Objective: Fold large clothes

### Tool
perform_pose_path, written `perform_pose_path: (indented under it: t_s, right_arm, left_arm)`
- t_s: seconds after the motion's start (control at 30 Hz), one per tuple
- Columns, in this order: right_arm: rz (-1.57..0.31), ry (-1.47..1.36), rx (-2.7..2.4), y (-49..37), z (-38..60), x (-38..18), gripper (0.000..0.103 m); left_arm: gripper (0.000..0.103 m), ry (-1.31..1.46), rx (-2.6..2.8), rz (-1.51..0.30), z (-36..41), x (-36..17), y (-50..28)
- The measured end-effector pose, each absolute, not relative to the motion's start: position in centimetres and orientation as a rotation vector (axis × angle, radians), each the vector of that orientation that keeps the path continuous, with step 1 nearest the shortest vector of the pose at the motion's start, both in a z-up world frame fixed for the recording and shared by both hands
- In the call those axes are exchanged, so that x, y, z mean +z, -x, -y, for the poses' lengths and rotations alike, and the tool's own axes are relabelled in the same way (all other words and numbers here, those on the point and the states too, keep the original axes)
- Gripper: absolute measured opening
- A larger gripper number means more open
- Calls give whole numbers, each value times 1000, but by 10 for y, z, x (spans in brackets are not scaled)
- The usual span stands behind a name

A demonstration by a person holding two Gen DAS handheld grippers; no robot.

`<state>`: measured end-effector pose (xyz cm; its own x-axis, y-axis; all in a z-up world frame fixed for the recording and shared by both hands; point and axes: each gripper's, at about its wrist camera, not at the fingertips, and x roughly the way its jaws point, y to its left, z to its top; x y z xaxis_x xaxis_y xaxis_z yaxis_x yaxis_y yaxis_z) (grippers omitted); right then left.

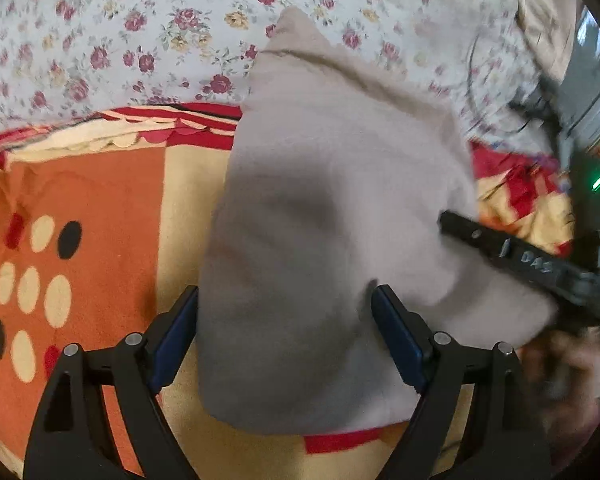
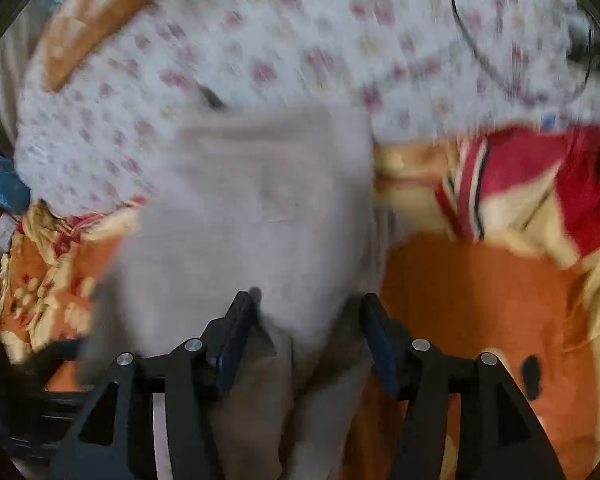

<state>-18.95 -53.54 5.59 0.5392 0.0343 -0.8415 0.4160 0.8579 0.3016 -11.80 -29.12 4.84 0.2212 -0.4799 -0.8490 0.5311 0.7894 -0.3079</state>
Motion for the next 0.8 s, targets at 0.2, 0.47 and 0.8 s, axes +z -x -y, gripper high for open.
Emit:
perform_pose_path:
  t_s: [0.2,0.47,0.8]
  right_arm:
    - [-881,-689,-59,191,567,56,79]
    - [-934,-730,91,162,561,31,68]
    - [-780,-779,243,208,514,109,18]
  left_arm:
    - [88,184,-751,-1224,272,31,59]
    - [80,131,-940,-1344,314,6,47]
    - [31,75,-1039,-1190,259,105,99]
